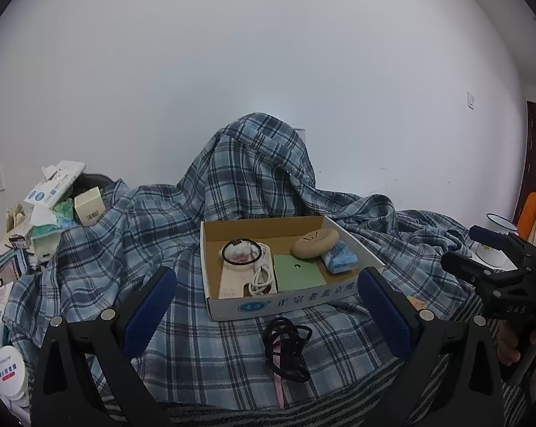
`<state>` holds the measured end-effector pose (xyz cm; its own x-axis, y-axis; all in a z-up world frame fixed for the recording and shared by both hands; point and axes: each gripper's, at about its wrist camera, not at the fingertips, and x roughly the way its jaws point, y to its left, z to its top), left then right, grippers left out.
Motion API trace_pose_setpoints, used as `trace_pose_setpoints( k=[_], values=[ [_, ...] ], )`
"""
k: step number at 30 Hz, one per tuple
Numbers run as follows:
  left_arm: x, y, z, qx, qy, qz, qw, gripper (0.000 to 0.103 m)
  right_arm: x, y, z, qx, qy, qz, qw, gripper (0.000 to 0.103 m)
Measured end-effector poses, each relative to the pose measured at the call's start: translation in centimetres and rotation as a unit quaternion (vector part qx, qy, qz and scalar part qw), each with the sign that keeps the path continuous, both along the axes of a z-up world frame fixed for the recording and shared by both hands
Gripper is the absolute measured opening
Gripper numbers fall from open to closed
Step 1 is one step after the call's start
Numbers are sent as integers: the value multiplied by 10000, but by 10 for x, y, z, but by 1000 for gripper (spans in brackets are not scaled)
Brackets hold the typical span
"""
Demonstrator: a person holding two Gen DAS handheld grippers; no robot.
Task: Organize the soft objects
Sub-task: 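Lift both tools away from the box, then grasp the gold Liqun cigarette pack with the right tool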
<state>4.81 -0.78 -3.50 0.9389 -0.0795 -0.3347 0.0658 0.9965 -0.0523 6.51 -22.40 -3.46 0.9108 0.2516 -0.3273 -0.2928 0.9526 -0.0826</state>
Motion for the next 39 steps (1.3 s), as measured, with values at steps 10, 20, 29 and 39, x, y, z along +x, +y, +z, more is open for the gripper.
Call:
trace_pose_setpoints(
  k=[10,20,29,39],
  values=[
    [-4,6,-2,-203,72,34,9998,103,4,-17,-4,351,320,-4,9989,103],
    [0,2,-3,-159,216,-21,9996,103,8,-14,-6,268,386,51,9989,103],
    [3,0,-4,-100,261,-96,9996,103,14,-10,-9,154,596,127,9980,103],
    [6,-1,-7,-114,372,-141,9991,103,36,-2,-16,-111,1215,276,9921,98]
  ],
)
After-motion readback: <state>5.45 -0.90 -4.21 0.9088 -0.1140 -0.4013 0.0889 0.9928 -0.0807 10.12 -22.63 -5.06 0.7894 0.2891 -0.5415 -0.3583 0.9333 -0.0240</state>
